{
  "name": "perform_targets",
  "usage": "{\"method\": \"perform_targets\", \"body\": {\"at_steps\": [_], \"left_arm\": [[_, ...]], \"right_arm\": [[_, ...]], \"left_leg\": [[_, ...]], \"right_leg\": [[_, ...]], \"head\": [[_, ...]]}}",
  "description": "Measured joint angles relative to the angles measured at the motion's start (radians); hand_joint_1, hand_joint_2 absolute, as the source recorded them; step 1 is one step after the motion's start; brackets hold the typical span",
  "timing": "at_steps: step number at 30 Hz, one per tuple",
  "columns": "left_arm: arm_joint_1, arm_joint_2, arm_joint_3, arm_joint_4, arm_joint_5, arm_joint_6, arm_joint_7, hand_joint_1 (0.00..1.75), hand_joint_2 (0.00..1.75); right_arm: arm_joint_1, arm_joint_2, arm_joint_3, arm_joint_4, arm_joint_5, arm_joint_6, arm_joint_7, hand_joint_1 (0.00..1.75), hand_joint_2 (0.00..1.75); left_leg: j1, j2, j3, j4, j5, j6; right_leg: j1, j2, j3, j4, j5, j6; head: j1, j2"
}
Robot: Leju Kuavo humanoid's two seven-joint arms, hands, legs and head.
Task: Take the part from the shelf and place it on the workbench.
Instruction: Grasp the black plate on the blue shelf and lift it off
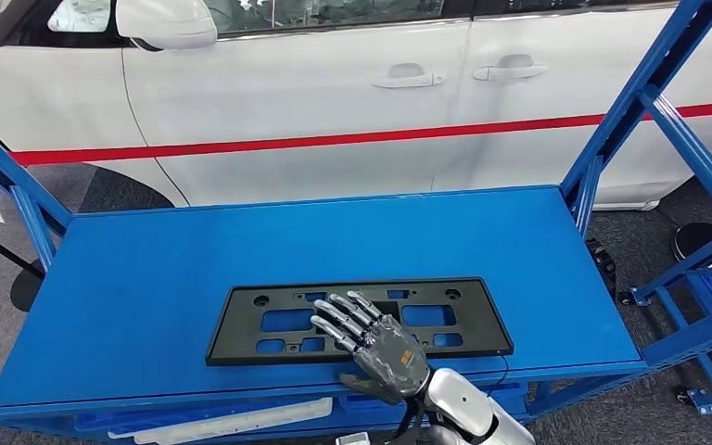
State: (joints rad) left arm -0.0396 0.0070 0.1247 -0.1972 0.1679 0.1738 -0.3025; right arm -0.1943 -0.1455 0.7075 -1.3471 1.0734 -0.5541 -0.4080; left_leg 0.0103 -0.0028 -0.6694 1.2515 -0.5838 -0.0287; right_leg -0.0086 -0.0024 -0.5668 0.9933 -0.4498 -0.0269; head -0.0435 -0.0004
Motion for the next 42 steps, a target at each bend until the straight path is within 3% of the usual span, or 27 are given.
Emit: {"method": "perform_targets", "body": {"at_steps": [1, 2, 4, 6, 7, 11, 13, 15, 16, 17, 18, 20, 22, 25, 27, 30, 31, 32, 33, 35, 37, 38, 41, 42], "left_arm": [[0.001, 0.000, 0.000, 0.000, 0.000, 0.000, 0.000, 0.00, 0.00], [0.002, -0.001, 0.000, 0.000, 0.000, 0.001, 0.000, 0.00, 0.00], [0.003, -0.001, 0.000, 0.000, 0.000, 0.002, 0.000, 0.00, 0.00], [0.000, -0.001, 0.000, 0.000, -0.002, 0.004, 0.000, 0.00, 0.00], [-0.001, -0.001, 0.000, 0.000, -0.003, 0.004, 0.000, 0.00, 0.00], [0.001, -0.002, 0.000, 0.000, -0.008, 0.003, -0.002, 0.00, 0.00], [0.000, -0.003, 0.000, 0.000, -0.010, 0.003, -0.004, 0.00, 0.00], [0.000, -0.003, 0.001, 0.000, -0.013, 0.003, -0.006, 0.00, 0.00], [0.001, -0.003, 0.001, 0.000, -0.014, 0.003, -0.008, 0.00, 0.00], [0.002, -0.003, 0.001, 0.000, -0.016, 0.002, -0.008, 0.00, 0.00], [0.002, -0.003, 0.001, 0.000, -0.018, 0.002, -0.009, 0.00, 0.00], [0.001, -0.004, 0.001, 0.000, -0.019, 0.001, -0.010, 0.00, 0.00], [0.000, -0.006, 0.001, 0.000, -0.020, 0.001, -0.011, 0.00, 0.00], [0.000, -0.007, 0.001, 0.000, -0.020, 0.001, -0.011, 0.00, 0.00], [0.000, -0.007, 0.001, 0.000, -0.020, 0.001, -0.011, 0.00, 0.00], [0.001, -0.008, 0.004, 0.000, -0.021, 0.003, -0.012, 0.00, 0.00], [0.002, -0.008, 0.005, 0.000, -0.021, 0.003, -0.013, 0.00, 0.00], [0.004, -0.008, 0.007, 0.000, -0.021, 0.003, -0.014, 0.00, 0.00], [0.005, -0.008, 0.008, 0.000, -0.021, 0.002, -0.016, 0.00, 0.00], [0.004, -0.008, 0.012, 0.000, -0.022, 0.001, -0.021, 0.00, 0.00], [0.002, -0.008, 0.020, 0.000, -0.023, 0.001, -0.026, 0.00, 0.00], [0.002, -0.008, 0.023, 0.000, -0.023, 0.000, -0.027, 0.00, 0.00], [0.004, -0.008, 0.028, 0.000, -0.027, -0.001, -0.030, 0.00, 0.00], [0.005, -0.009, 0.029, 0.000, -0.029, -0.002, -0.032, 0.00, 0.00]], "right_arm": [[-0.003, 0.004, 0.002, 0.005, 0.012, -0.005, 0.001, 0.00, 1.75], [-0.007, 0.009, 0.004, 0.011, 0.026, -0.010, 0.004, 0.00, 1.75], [-0.016, 0.020, 0.010, 0.022, 0.059, -0.021, 0.015, 0.00, 1.75], [-0.030, 0.030, 0.020, 0.034, 0.098, -0.035, 0.036, 0.00, 1.75], [-0.039, 0.035, 0.025, 0.041, 0.119, -0.042, 0.049, 0.00, 1.75], [-0.067, 0.048, 0.041, 0.073, 0.205, -0.069, 0.103, 0.00, 1.75], [-0.078, 0.051, 0.047, 0.090, 0.241, -0.081, 0.124, 0.00, 1.75], [-0.084, 0.053, 0.052, 0.111, 0.277, -0.085, 0.146, 0.00, 1.75], [-0.087, 0.054, 0.055, 0.123, 0.301, -0.086, 0.160, 0.00, 1.75], [-0.091, 0.054, 0.059, 0.137, 0.324, -0.086, 0.174, 0.00, 1.75], [-0.098, 0.055, 0.063, 0.152, 0.342, -0.086, 0.186, 0.00, 1.75], [-0.117, 0.057, 0.068, 0.179, 0.356, -0.086, 0.199, 0.00, 1.75], [-0.136, 0.061, 0.073, 0.200, 0.360, -0.088, 0.203, 0.00, 1.75], [-0.149, 0.065, 0.076, 0.220, 0.363, -0.094, 0.207, 0.00, 1.75], [-0.162, 0.070, 0.078, 0.236, 0.367, -0.097, 0.213, 0.00, 1.75], [-0.186, 0.078, 0.086, 0.282, 0.383, -0.107, 0.239, 0.00, 1.75], [-0.195, 0.081, 0.089, 0.303, 0.392, -0.113, 0.252, 0.00, 1.75], [-0.205, 0.085, 0.091, 0.326, 0.402, -0.119, 0.268, 0.00, 1.75], [-0.217, 0.090, 0.092, 0.350, 0.411, -0.124, 0.285, 0.00, 1.75], [-0.244, 0.102, 0.088, 0.401, 0.433, -0.134, 0.329, 0.00, 1.75], [-0.270, 0.110, 0.072, 0.450, 0.456, -0.140, 0.380, 0.00, 1.75], [-0.282, 0.112, 0.060, 0.473, 0.466, -0.140, 0.405, 0.34, 1.75], [-0.312, 0.116, 0.012, 0.542, 0.478, -0.139, 0.453, 1.58, 1.75], [-0.319, 0.116, -0.006, 0.564, 0.476, -0.139, 0.457, 1.66, 1.75]], "left_leg": [[0.001, 0.000, -0.018, 0.035, -0.006, -0.002], [0.002, 0.000, -0.018, 0.033, 0.008, -0.004], [0.004, 0.001, 0.038, -0.086, 0.079, -0.002], [0.001, 0.000, 0.099, -0.214, 0.125, 0.007], [-0.001, 0.000, 0.112, -0.243, 0.131, 0.013], [-0.001, -0.001, 0.113, -0.255, 0.136, 0.042], [0.001, 0.000, 0.112, -0.260, 0.140, 0.053], [0.000, 0.000, 0.110, -0.260, 0.141, 0.058], [-0.001, 0.000, 0.109, -0.259, 0.141, 0.058], [-0.001, -0.001, 0.109, -0.259, 0.140, 0.058], [-0.002, -0.002, 0.111, -0.258, 0.140, 0.057], [-0.004, -0.003, 0.113, -0.256, 0.137, 0.054], [-0.007, -0.003, 0.112, -0.253, 0.135, 0.046], [-0.006, -0.003, 0.110, -0.252, 0.133, 0.030], [-0.005, -0.002, 0.096, -0.217, 0.107, 0.020], [0.000, -0.001, 0.012, -0.034, 0.016, 0.007], [0.002, -0.001, -0.013, 0.017, 0.002, 0.004], [0.004, -0.001, -0.020, 0.030, 0.008, 0.001], [0.006, -0.001, -0.009, 0.006, 0.032, 0.000], [0.009, -0.001, 0.057, -0.131, 0.099, 0.000], [0.007, -0.002, 0.107, -0.232, 0.131, 0.010], [0.005, -0.003, 0.113, -0.247, 0.131, 0.016], [0.004, -0.003, 0.112, -0.252, 0.139, 0.040], [0.005, -0.003, 0.112, -0.255, 0.143, 0.047]], "right_leg": [[0.000, 0.000, 0.000, 0.001, 0.000, 0.000], [0.000, 0.001, 0.000, 0.001, -0.001, 0.000], [0.000, 0.002, 0.003, 0.003, -0.003, 0.003], [0.004, 0.003, 0.004, 0.007, -0.006, 0.011], [0.005, 0.004, 0.003, 0.008, -0.007, 0.016], [0.003, 0.004, -0.005, 0.026, -0.020, 0.038], [0.001, 0.003, -0.045, 0.113, -0.074, 0.046], [0.001, 0.003, -0.112, 0.250, -0.134, 0.049], [0.001, 0.003, -0.134, 0.294, -0.143, 0.050], [0.001, 0.003, -0.138, 0.300, -0.133, 0.049], [0.001, 0.003, -0.122, 0.264, -0.104, 0.046], [0.004, 0.003, -0.054, 0.122, -0.034, 0.035], [0.009, 0.003, -0.011, 0.027, -0.004, 0.027], [0.009, 0.002, -0.006, 0.008, -0.002, 0.017], [0.003, 0.001, -0.002, -0.001, 0.003, 0.007], [0.001, -0.001, -0.001, -0.004, 0.005, 0.000], [0.002, -0.001, 0.000, -0.003, 0.005, 0.000], [0.002, 0.000, 0.000, -0.003, 0.004, 0.000], [0.001, 0.001, 0.001, -0.001, 0.004, 0.001], [0.000, 0.003, 0.004, 0.002, 0.001, 0.006], [0.003, 0.005, 0.004, 0.006, -0.002, 0.016], [0.005, 0.005, 0.004, 0.007, -0.002, 0.022], [0.003, 0.005, 0.001, 0.013, -0.005, 0.041], [0.002, 0.005, -0.008, 0.036, -0.022, 0.046]], "head": [[0.000, 0.000], [0.000, 0.000], [0.000, 0.000], [0.000, 0.000], [0.000, 0.000], [0.000, 0.000], [0.000, 0.000], [0.000, 0.000], [0.000, 0.000], [0.000, 0.000], [0.000, 0.000], [0.000, 0.000], [0.000, 0.000], [0.000, 0.000], [0.000, 0.000], [0.000, 0.000], [0.000, 0.000], [0.000, 0.000], [0.000, 0.000], [0.000, 0.000], [0.000, 0.000], [0.000, 0.000], [0.000, 0.000], [0.000, 0.000]]}}
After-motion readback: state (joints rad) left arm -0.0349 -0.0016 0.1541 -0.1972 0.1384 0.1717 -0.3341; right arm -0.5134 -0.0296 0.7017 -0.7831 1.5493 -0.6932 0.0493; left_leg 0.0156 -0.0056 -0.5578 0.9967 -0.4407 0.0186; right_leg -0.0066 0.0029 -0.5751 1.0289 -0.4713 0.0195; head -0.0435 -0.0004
